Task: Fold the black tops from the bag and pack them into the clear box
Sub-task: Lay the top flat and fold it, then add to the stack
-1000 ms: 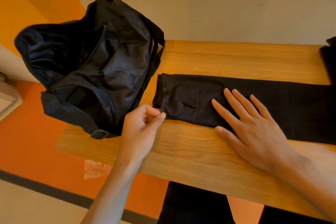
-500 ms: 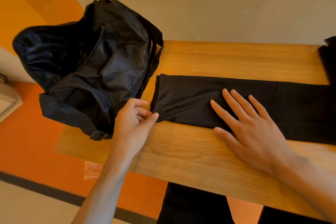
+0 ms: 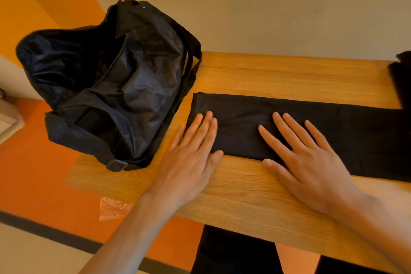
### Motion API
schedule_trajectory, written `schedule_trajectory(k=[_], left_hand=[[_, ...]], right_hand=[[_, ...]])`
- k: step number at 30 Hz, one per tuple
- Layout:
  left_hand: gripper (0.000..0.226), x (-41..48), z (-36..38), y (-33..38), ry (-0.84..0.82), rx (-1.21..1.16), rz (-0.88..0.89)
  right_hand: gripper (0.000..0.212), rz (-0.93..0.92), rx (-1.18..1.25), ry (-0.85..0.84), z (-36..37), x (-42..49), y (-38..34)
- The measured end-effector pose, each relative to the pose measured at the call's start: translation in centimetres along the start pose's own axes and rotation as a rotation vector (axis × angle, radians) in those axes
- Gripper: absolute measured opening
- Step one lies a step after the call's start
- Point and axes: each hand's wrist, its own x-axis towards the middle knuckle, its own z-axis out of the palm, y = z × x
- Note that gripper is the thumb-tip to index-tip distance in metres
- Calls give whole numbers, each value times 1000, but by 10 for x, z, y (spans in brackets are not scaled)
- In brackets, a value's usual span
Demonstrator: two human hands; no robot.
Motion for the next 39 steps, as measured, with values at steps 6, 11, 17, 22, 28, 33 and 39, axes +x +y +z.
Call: schedule_trajectory(k=[6, 11, 17, 22, 28, 33, 39], left_hand=[[70, -4, -17, -15, 109, -194, -245], [29, -10, -15, -10, 348, -494, -398], [23, 22, -24, -13, 243, -534, -502], [16, 55, -23, -22, 218, -473, -513], [17, 63, -25, -36, 247, -547, -452], [16, 65, -21, -36, 282, -550, -392], [15, -1, -13, -5, 567, -383, -354]], right_hand=[[66, -13, -20, -2, 2, -5, 3], [68, -28, -52, -28, 2, -10, 9], [69, -34, 60, 35, -14, 1, -20], [72, -189, 70, -6, -4, 19, -65], [72, -242, 14, -34, 8, 14, -66], [73, -258, 41, -63, 4, 13, -65], [55, -201, 197, 180, -21, 41, -62]])
